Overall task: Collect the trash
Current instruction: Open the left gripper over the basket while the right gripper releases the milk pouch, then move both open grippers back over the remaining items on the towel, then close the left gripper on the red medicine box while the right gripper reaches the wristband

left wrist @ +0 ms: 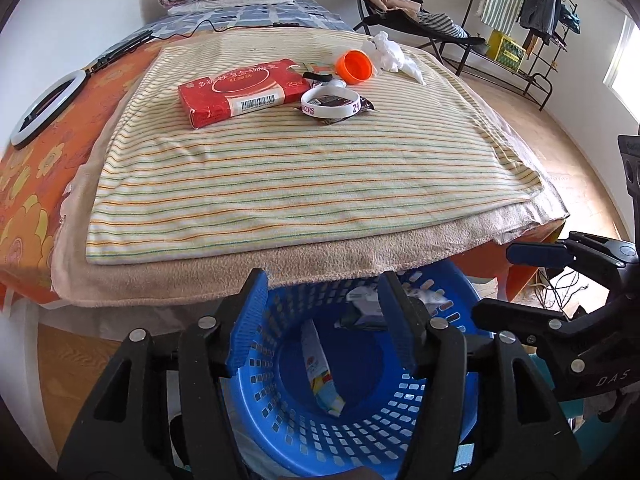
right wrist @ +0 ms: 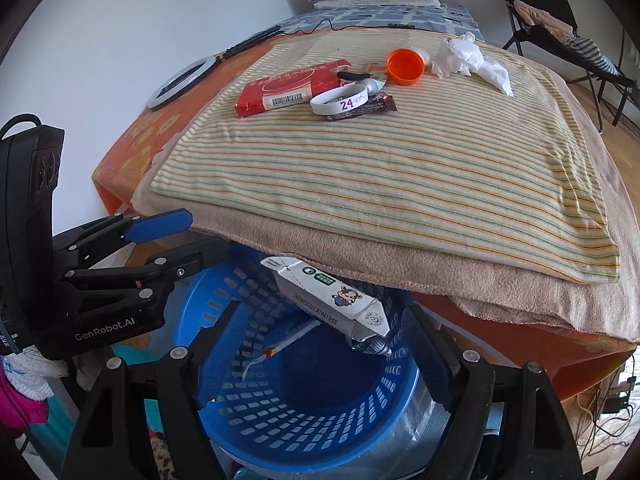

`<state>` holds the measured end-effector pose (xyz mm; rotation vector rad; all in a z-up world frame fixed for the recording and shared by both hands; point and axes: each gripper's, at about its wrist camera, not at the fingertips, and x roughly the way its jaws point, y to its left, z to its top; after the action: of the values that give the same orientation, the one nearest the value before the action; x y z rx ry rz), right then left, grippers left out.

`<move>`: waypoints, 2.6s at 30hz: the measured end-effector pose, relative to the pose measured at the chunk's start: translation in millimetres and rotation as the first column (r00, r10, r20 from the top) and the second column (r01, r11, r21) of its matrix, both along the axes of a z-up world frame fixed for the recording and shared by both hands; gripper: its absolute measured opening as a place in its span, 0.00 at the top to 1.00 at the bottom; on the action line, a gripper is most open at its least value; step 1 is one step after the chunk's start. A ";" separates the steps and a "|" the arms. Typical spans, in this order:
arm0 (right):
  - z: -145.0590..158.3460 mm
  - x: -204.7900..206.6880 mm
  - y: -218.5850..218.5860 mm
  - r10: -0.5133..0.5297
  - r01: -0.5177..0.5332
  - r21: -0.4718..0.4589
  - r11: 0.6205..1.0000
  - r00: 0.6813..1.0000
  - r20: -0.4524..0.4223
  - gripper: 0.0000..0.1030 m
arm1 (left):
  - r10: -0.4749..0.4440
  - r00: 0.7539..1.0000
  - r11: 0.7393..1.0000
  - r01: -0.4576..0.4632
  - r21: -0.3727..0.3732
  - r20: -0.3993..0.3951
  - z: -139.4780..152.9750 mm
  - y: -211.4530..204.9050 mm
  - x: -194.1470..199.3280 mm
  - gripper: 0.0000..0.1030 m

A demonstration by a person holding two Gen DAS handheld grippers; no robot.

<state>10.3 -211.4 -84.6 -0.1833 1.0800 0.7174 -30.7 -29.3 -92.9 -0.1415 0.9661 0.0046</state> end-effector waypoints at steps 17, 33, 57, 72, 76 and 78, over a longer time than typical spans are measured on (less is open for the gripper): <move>4.4 4.2 -1.3 -0.022 0.022 -0.008 1.000 1.000 0.014 0.17 | 0.035 0.999 0.999 -0.035 -0.014 -0.018 4.7 10.8 6.7 0.43; 13.8 30.3 -4.1 -0.075 0.075 0.033 0.997 0.997 -0.014 0.11 | -0.014 1.000 0.999 0.014 -0.039 0.010 45.3 34.2 59.7 0.31; 29.7 101.4 25.3 -0.081 0.086 0.084 0.993 0.995 -0.057 0.11 | 0.070 0.998 0.988 -0.071 -0.140 -0.007 51.5 131.0 212.2 0.31; 32.6 112.5 33.9 -0.081 0.092 0.123 0.988 0.992 -0.097 0.11 | 0.109 0.984 0.953 -0.144 -0.266 -0.142 -2.3 159.5 240.8 0.31; 30.7 116.9 30.0 -0.101 0.115 0.128 0.985 0.989 -0.112 0.11 | 0.068 0.983 0.962 -0.109 -0.251 -0.168 -4.4 151.7 230.7 0.31; 31.4 118.8 28.8 -0.108 0.122 0.129 0.984 0.988 -0.109 0.11 | 0.032 0.983 0.973 -0.071 -0.219 -0.179 -3.5 142.9 224.8 0.24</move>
<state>129.1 -182.6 -53.2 0.0320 1.1248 0.6982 194.0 113.6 -96.3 -0.3799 1.1363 -0.0451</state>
